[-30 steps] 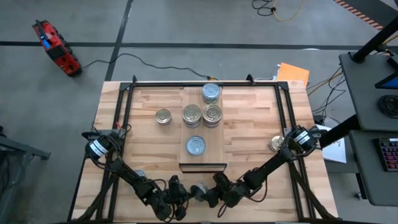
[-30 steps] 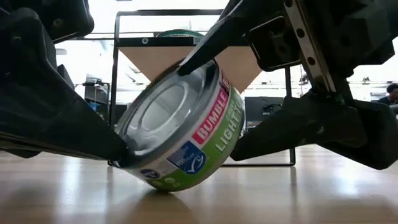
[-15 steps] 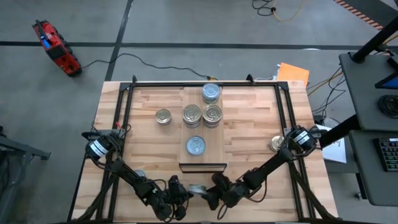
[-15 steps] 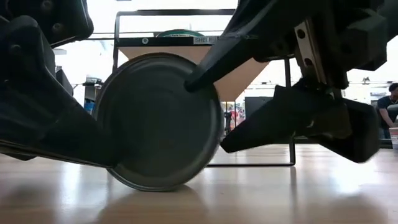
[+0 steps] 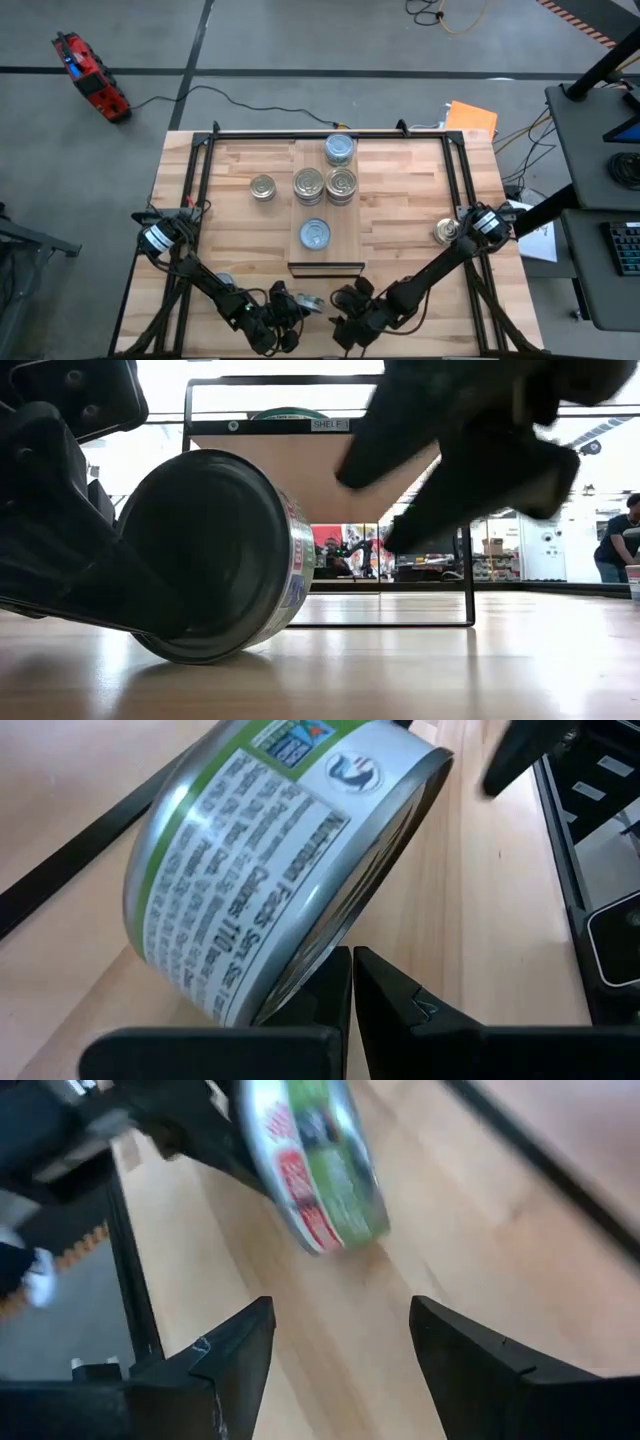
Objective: Stack canned seafood by type on shelf
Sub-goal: Stack the green tuna can on top of the green tuna can on the shelf
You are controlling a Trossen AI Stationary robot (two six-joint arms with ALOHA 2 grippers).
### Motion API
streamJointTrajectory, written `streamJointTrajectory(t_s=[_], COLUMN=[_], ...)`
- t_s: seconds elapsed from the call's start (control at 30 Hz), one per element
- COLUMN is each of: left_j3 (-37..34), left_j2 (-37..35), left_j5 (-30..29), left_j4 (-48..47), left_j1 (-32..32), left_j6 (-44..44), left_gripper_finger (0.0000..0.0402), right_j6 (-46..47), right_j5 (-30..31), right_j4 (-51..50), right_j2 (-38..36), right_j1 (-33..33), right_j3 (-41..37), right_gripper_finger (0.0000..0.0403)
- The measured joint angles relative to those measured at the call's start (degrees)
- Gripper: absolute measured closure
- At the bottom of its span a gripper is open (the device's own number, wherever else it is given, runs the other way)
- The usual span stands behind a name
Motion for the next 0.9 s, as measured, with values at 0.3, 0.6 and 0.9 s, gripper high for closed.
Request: streamJointTrajectory(t_s=[0.3, 0.6, 0.9], left_j3=[0.07, 0.07, 0.11], left_j2=[-0.09, -0.09, -0.11], left_j5=[-0.02, -0.09, 0.17], left_j4=[0.05, 0.15, 0.33], left_j1=[0.00, 0.00, 0.00], left_j6=[-0.01, 0.03, 0.24], left_gripper_finger=[0.0402, 0.0401, 0.0402], right_j6=[-10.54, -19.01, -19.05], right_j5=[4.14, 3.83, 1.77], right_j4=[-1.75, 3.15, 7.88], right_j2=[0.00, 0.01, 2.68], right_j1=[-0.95, -2.17, -3.54], right_j3=[2.78, 2.29, 2.00], right_gripper_finger=[0.0131, 0.0094, 0.0121])
